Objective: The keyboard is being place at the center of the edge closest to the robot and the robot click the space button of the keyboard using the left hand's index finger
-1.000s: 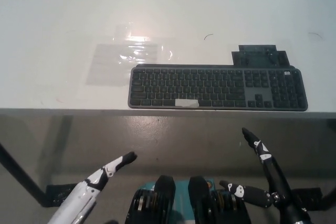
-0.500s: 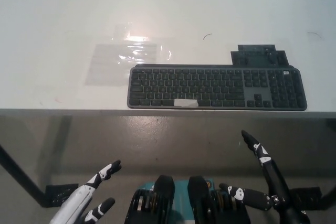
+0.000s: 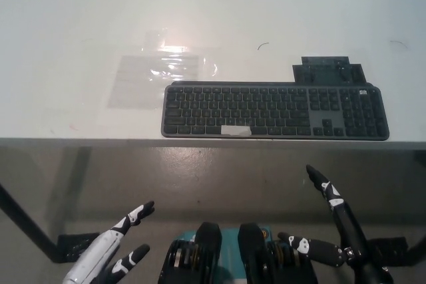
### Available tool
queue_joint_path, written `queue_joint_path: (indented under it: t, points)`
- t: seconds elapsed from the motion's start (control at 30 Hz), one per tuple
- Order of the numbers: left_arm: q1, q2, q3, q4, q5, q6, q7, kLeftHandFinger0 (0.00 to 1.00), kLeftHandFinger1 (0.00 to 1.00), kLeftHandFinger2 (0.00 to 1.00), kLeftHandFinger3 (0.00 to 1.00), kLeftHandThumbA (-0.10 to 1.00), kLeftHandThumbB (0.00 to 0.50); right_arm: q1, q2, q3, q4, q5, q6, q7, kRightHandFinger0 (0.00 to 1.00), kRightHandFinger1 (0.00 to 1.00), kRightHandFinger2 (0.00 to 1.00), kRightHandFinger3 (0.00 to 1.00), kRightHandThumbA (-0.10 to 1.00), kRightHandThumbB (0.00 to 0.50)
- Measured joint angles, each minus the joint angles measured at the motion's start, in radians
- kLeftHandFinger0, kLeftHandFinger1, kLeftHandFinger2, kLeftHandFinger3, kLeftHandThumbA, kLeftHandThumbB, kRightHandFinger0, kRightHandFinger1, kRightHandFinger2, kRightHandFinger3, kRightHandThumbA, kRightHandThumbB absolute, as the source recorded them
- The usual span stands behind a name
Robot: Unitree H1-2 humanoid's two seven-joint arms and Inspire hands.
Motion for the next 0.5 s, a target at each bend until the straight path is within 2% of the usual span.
queue_joint_path:
  t: [0.07, 0.5]
  points:
    - [0.000, 0.000, 0.001, 0.000, 0.000, 0.004, 0.000, 1.00, 1.00, 1.00, 1.00, 1.00, 0.350, 0.000, 0.000, 0.000, 0.000, 0.000, 0.000, 0.000, 1.00, 1.00, 1.00, 1.00, 1.00, 0.426]
    - [0.000, 0.000, 0.008, 0.000, -0.001, 0.013, 0.000, 1.00, 1.00, 1.00, 1.00, 1.00, 0.334, 0.000, 0.000, 0.000, 0.000, 0.000, 0.000, 0.001, 1.00, 1.00, 1.00, 1.00, 1.00, 0.413]
